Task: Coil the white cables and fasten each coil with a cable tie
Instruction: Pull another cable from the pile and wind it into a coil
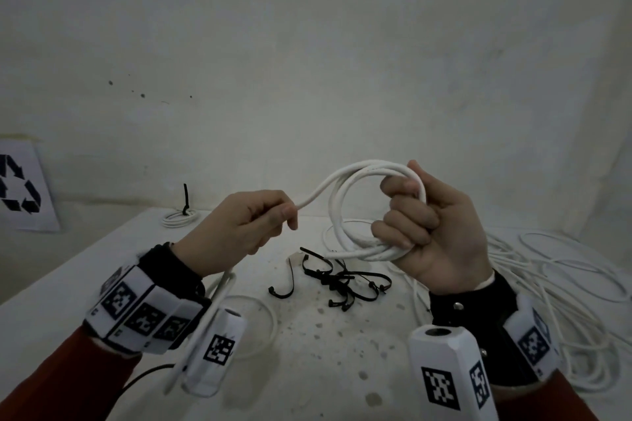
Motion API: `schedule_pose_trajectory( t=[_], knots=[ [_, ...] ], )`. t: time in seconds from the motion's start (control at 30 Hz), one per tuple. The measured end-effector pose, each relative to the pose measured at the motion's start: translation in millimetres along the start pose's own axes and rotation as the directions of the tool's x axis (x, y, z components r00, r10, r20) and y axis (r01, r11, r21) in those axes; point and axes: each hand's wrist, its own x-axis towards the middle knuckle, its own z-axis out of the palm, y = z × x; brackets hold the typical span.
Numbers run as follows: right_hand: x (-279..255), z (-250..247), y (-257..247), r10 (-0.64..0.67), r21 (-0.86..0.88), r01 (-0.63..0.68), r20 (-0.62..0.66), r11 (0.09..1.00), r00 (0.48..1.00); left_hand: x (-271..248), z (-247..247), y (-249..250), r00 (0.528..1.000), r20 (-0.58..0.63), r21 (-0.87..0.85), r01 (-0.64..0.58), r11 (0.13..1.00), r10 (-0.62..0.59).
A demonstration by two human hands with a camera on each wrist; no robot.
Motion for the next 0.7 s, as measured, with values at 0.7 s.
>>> schedule_pose_trajectory(
  t=[0.7],
  knots=[
    [5.4,-17.5,-20.8,0.037,-0.097,-0.06,-0.222,0.994,0.974,14.2,-20.5,1.2,0.998,-0.003,0.18,0.061,0.982,-0.062]
  ],
)
